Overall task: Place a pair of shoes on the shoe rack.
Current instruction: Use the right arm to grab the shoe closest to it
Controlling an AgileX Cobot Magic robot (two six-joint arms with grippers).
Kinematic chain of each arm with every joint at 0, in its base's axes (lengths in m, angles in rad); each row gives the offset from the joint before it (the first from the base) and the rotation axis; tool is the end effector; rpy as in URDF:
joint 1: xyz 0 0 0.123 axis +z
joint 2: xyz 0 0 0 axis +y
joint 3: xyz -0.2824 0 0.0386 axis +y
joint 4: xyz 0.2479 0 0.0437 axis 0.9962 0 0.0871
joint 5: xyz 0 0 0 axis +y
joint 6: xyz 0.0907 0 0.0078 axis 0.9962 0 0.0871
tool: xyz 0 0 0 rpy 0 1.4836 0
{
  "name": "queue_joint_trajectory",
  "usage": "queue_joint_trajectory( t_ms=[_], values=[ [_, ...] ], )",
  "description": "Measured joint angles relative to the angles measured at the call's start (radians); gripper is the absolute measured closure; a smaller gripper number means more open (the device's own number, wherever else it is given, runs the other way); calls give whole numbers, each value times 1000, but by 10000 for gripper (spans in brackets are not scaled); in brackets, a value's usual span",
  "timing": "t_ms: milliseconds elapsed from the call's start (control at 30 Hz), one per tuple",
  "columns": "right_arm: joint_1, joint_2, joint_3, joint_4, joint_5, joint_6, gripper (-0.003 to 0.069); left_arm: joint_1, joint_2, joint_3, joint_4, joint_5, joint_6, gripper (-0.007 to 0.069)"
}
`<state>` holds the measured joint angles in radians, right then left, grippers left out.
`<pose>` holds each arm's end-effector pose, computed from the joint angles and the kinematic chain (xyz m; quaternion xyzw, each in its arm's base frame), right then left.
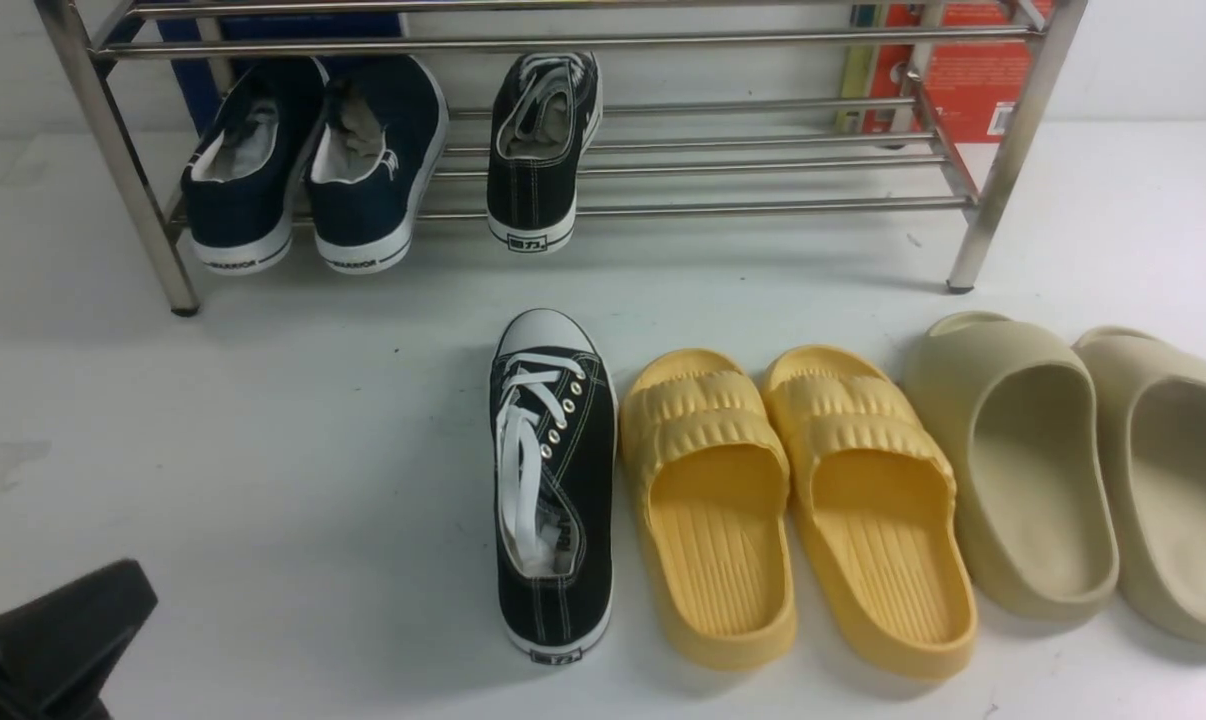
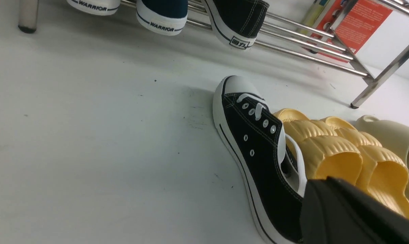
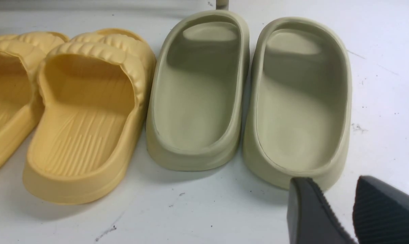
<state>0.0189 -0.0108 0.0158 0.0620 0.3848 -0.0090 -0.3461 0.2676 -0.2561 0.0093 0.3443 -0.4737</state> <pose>0.0521 0.0031 0.1738 0.0050 0.8054 0.0293 0.5920 0.0697 -0.0248 0.2515 -0.0482 0.7940 -0.2379 0.5574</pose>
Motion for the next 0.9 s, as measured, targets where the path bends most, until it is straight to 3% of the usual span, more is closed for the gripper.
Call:
queue_joint_trajectory(
  t_ms=[433, 600, 767, 900],
  values=[
    [0, 0, 0, 0, 0, 0, 419, 6, -5, 20, 88, 73, -27, 638],
    [0, 0, 0, 0, 0, 0, 419, 140, -100, 94, 131, 55, -64, 638],
    [0, 0, 0, 0, 0, 0, 419, 281, -220, 189, 88, 38, -34, 638],
    [0, 0, 0, 0, 0, 0, 419, 314, -272, 247, 38, 38, 21, 638]
  ],
)
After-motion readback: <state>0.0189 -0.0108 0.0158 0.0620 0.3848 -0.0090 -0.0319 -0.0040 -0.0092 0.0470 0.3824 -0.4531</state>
